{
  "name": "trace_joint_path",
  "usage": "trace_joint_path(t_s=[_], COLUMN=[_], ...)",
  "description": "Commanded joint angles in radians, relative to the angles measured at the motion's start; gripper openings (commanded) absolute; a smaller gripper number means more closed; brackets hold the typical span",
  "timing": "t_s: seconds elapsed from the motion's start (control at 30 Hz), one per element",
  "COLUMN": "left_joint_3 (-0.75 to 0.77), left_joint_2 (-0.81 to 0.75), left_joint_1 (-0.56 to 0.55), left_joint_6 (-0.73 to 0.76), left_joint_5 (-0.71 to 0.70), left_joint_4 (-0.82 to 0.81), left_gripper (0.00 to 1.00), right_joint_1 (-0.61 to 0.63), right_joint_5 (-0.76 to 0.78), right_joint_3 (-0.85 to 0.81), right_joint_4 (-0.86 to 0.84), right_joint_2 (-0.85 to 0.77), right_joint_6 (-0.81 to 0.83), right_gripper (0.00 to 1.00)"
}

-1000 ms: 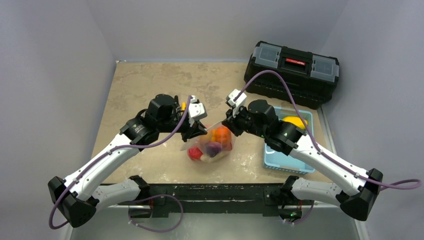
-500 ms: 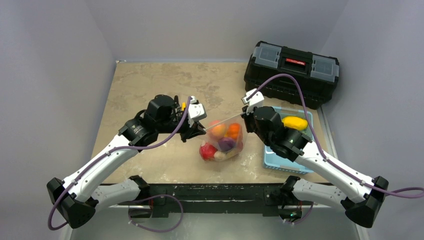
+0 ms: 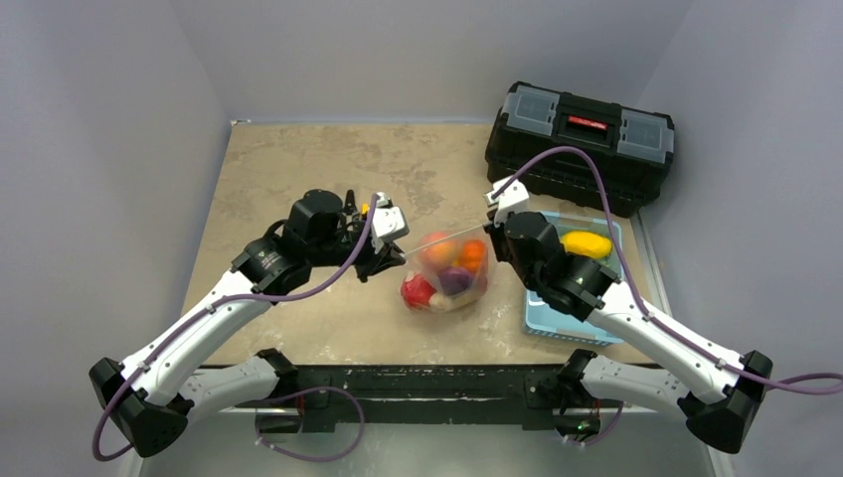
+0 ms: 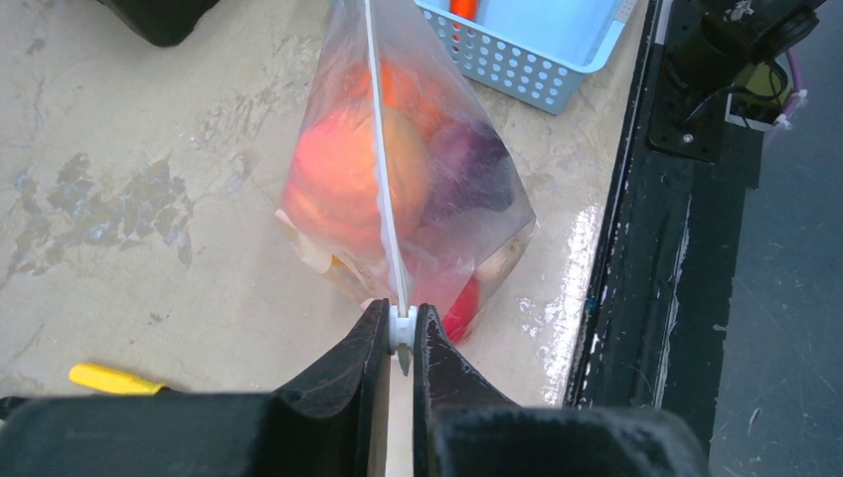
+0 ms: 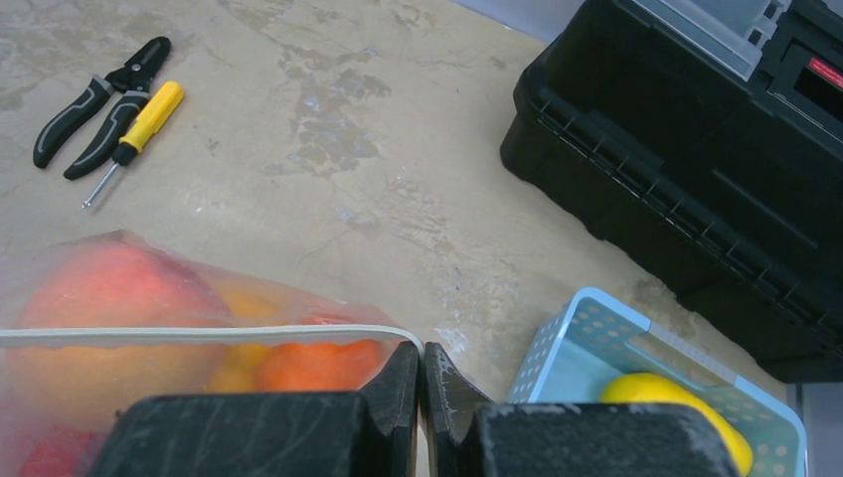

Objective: Place the food in the zip-top bag and seal the zipper
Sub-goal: Zip the zipper food storage bag at the center of the board, then place the zipper food storage bag at the center of the board.

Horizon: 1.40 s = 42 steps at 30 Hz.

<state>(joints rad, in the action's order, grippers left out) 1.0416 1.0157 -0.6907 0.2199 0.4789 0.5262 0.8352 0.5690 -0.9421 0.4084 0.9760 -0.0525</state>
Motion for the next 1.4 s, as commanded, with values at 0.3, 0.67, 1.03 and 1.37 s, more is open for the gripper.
trace_joint_path(t_s=[0.3, 0.67, 1.03, 1.37], left_joint_3=[-0.059, -0.125, -0.124, -0.137], left_joint_2=[-0.165, -0.249, -0.241, -0.259], left_joint_1=[0.0, -0.009, -0.036, -0.046], left_joint_6=[-0.026, -0.005, 0.005, 0.008], left_joint_5=[-0.246, -0.633, -0.697, -0.744], left_joint_4=[-0.12, -0.217, -0.211, -0.228], left_gripper=[0.7, 0.7, 0.78, 0.86], right_joint_1=[0.002, -0.008, -0.08, -0.091], right_joint_5=[-0.221, -0.085, 0.014, -0.063], right_joint_3=[-0.051, -0.261, -0.439, -0.464], right_joint_4=[-0.07, -0.095, -0.143, -0.099], right_joint_2=[0.069, 0.414, 0.777, 0.722], right_joint_6=[0.102, -0.088, -0.109, -0.084], right_gripper=[0.0, 0.0, 0.0, 0.69])
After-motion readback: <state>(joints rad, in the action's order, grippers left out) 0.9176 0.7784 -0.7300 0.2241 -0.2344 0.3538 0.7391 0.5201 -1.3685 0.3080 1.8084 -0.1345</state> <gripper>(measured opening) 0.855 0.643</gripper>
